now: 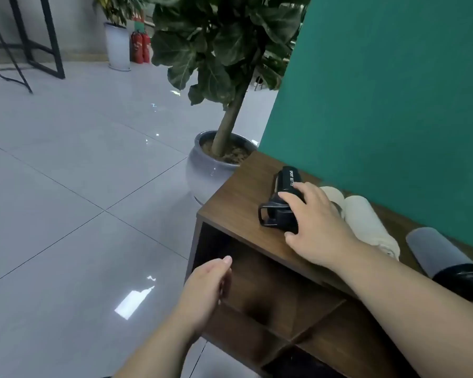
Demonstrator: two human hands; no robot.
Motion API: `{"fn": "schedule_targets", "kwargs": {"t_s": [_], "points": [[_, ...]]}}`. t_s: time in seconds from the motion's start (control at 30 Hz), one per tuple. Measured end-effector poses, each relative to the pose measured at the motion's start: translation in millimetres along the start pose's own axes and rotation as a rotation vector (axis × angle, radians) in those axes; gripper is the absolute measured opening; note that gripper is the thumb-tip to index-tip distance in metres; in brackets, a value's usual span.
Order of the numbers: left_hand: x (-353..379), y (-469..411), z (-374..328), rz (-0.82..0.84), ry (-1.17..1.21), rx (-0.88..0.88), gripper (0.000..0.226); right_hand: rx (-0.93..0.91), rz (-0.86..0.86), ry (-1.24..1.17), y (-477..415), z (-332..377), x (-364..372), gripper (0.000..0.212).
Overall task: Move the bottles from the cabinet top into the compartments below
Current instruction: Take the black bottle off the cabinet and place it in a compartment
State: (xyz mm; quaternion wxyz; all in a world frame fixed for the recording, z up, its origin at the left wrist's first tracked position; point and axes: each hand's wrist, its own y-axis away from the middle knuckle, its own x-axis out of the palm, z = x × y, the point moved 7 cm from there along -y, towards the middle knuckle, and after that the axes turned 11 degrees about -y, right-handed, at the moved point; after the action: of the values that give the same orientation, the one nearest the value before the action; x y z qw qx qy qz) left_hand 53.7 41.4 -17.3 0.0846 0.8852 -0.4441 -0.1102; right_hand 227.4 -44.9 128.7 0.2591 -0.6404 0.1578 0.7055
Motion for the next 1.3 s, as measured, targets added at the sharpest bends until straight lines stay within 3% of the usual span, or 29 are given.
{"fn": "schedule_targets", "kwargs": {"t_s": [0.1,0.23,0.4,0.7,0.9,1.0,1.07,1.2,1.3], "points": [[-4,-11,11,-0.012,-0.027,-0.02,0.045,-0.072,0.016,0.176,-18,3,17,0.081],[-6,-13,5,-0.026,0.111,-0.049,0.041,-0.09,0.024,0.296,-28,6,30,0.078],[-11,-4,7,-0.061,0.024,-0.043,0.045,-0.142,-0.001,0.303,-16,26,22,0.071],[-28,19,11,-0.162,0.237,-0.161,0.036,-0.227,-0.133,-0.337,81,110,-20,0.075],[-7,25,39,-0.066,0.405,-0.294,0.058,-0.03,-0.105,-0.704,117,93,11,0.068],[9,15,56,-0.038,0.448,-0.365,0.055,0.086,-0.064,-0.76,123,73,46,0.067],[13,5,71,-0.049,0.419,-0.445,0.052,0.151,-0.008,-0.767,122,61,72,0.078],[22,-19,98,0.044,0.343,-0.58,0.053,0.185,0.183,-0.764,113,51,129,0.128],[21,-40,110,0.032,0.307,-0.602,0.051,0.192,0.194,-0.826,97,42,161,0.138]]}}
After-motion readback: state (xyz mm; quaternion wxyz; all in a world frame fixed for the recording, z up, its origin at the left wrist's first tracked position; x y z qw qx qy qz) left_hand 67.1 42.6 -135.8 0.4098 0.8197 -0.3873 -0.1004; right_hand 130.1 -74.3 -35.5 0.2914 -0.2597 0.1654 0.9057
